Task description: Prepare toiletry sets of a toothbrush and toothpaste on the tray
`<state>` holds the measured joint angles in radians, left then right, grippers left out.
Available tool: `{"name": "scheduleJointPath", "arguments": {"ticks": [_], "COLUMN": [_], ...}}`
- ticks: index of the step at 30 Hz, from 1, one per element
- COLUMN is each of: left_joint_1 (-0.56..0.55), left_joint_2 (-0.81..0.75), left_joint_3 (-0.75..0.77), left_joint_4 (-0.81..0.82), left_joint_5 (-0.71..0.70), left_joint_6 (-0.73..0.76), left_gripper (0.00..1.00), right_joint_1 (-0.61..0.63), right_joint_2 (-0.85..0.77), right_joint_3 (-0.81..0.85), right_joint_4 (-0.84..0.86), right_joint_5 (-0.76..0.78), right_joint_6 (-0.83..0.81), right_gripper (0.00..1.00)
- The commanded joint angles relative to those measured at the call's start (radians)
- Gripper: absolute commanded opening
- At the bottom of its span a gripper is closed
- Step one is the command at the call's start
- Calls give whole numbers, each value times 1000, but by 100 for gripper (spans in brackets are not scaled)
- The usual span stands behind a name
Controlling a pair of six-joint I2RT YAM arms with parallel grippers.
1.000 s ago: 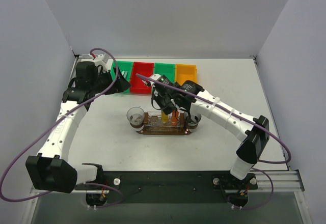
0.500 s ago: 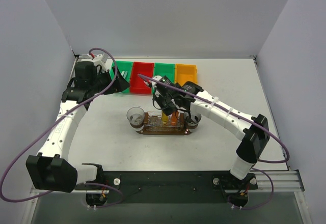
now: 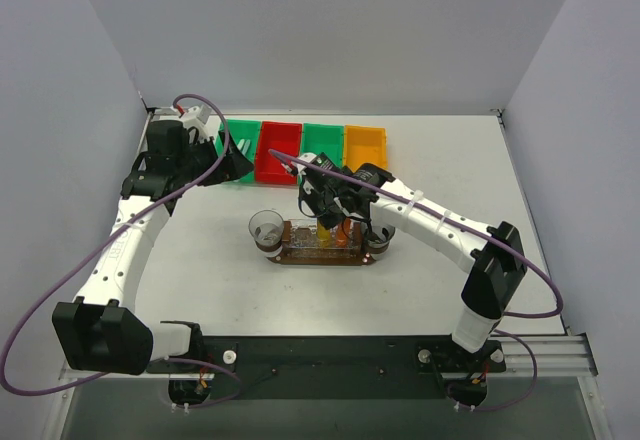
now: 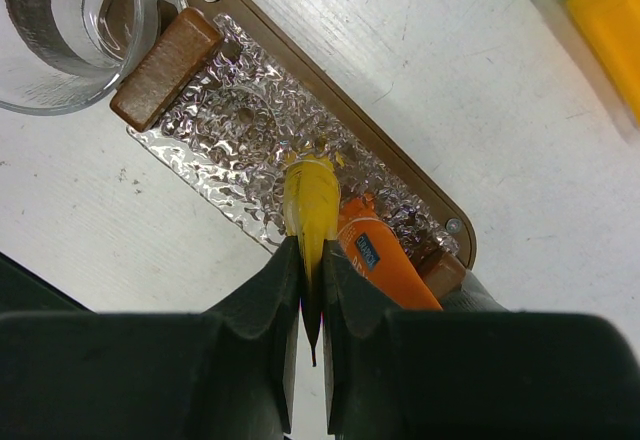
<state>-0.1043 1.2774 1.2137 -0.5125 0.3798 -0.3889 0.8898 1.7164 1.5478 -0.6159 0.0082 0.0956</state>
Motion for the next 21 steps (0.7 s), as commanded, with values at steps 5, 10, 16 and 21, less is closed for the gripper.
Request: {"name": "scheduleJointPath", "arguments": {"ticks": [5,10,16,21], "left_joint_1": [12,17,21,26], "left_joint_2": [5,8,11,13], "left_joint_3": [0,0,0,-13], "left_joint_4": [39,43,51,58], "left_joint_5": [25,27,34,24], "left_joint_6": [-8,-11,-13,-8], "left_gripper": [89,89,89,89], "right_joint_1": [-5,-5,-8,-29], "right_joint_2": [3,0,-11,-52], "right_joint_3": [-2,1,11,41], "right_joint_4": [15,16,24,36], "right_joint_5": [-1,1,1,-34], "right_joint_6": [-17,-20,-23,18], "right_gripper": [18,32,42,48]}}
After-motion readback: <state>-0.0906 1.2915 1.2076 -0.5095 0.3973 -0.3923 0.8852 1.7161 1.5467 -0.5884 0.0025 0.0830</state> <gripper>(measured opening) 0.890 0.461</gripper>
